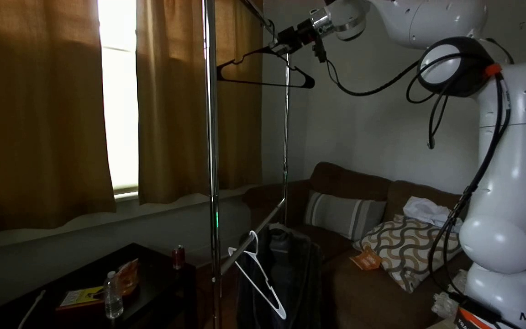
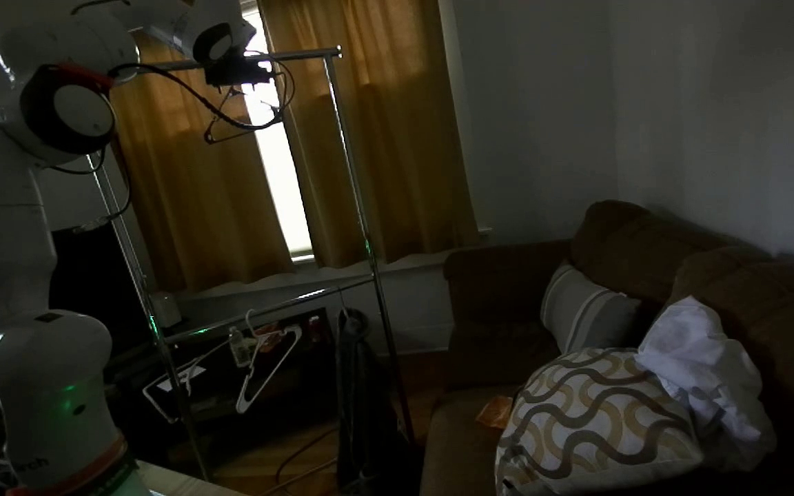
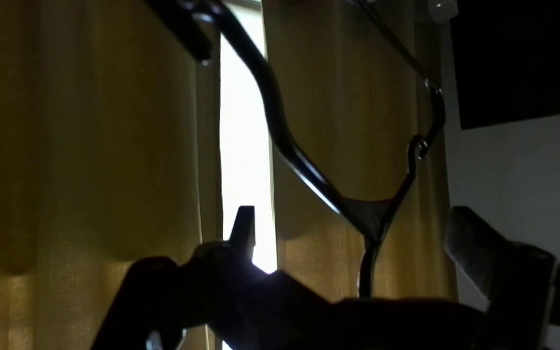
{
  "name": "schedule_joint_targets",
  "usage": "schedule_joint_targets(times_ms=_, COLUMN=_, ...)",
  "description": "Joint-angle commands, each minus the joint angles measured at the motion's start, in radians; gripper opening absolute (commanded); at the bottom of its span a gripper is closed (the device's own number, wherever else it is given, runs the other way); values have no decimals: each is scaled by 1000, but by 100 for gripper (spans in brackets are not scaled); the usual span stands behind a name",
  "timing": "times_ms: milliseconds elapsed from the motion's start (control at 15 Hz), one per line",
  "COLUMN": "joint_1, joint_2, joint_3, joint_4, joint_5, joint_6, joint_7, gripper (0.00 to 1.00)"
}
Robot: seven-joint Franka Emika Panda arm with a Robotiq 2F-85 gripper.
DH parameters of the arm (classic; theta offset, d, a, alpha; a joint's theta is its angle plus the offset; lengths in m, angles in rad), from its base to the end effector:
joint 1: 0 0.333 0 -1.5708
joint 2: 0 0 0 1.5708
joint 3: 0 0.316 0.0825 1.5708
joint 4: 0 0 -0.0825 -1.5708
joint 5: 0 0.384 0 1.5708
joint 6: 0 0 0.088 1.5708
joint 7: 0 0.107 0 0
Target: Hang the white and black coat hanger on the bottom railing
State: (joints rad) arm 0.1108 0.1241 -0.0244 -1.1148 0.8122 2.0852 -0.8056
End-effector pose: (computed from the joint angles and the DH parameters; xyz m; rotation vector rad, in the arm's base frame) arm 0.5850 0.0887 0.8491 -2.1177 -0.9050 -1.3482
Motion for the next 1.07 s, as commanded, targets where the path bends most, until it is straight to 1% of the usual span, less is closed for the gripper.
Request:
schedule_joint_targets(times_ms=0, joint_1=-27, joint_2=41, joint_3=-2, joint_4=56, joint_5=86, joint_6=-71, joint_7=-2, gripper=100)
schedule_joint_targets(times_ms=133, joint_1=-33, joint_2=57, joint_3=-3, joint_4=73, joint_5=101, joint_6=-105, joint_7=5, gripper=100)
schedule_joint_targets(times_ms=200, joint_1=-38, joint_2=65, joint_3=-1, joint_4=82, joint_5=116, joint_6=-130, joint_7=1, gripper=95)
schedule_joint_targets(times_ms=267, joint_1=-41, joint_2=72, joint_3=-1, joint_4=92, joint_5=116, joint_6=-155, joint_7=5, gripper=87)
schedule_joint_targets(times_ms=333, joint_1=-45, joint_2=80, joint_3=0, joint_4=100, joint_5=126, joint_6=-179, joint_7=3, gripper=74)
schedule_joint_targets(times_ms=467, joint_1=-52, joint_2=96, joint_3=1, joint_4=122, joint_5=142, joint_6=-223, joint_7=-2, gripper=64)
schedule_joint_targets(times_ms=533, joint_1=-54, joint_2=102, joint_3=1, joint_4=132, joint_5=147, joint_6=-239, joint_7=-4, gripper=53)
schedule_joint_targets(times_ms=667, joint_1=-56, joint_2=114, joint_3=1, joint_4=154, joint_5=149, joint_6=-255, joint_7=-10, gripper=37)
schedule_joint_targets(times_ms=733, joint_1=-55, joint_2=120, joint_3=1, joint_4=165, joint_5=148, joint_6=-254, joint_7=-14, gripper=31)
schedule_joint_targets(times_ms=800, joint_1=-56, joint_2=125, joint_3=2, joint_4=175, joint_5=152, joint_6=-250, joint_7=-21, gripper=37)
schedule_joint_targets(times_ms=933, joint_1=-54, joint_2=136, joint_3=5, joint_4=194, joint_5=163, joint_6=-242, joint_7=-33, gripper=63)
schedule_joint_targets(times_ms=1000, joint_1=-53, joint_2=141, joint_3=7, joint_4=198, joint_5=170, joint_6=-231, joint_7=-42, gripper=66)
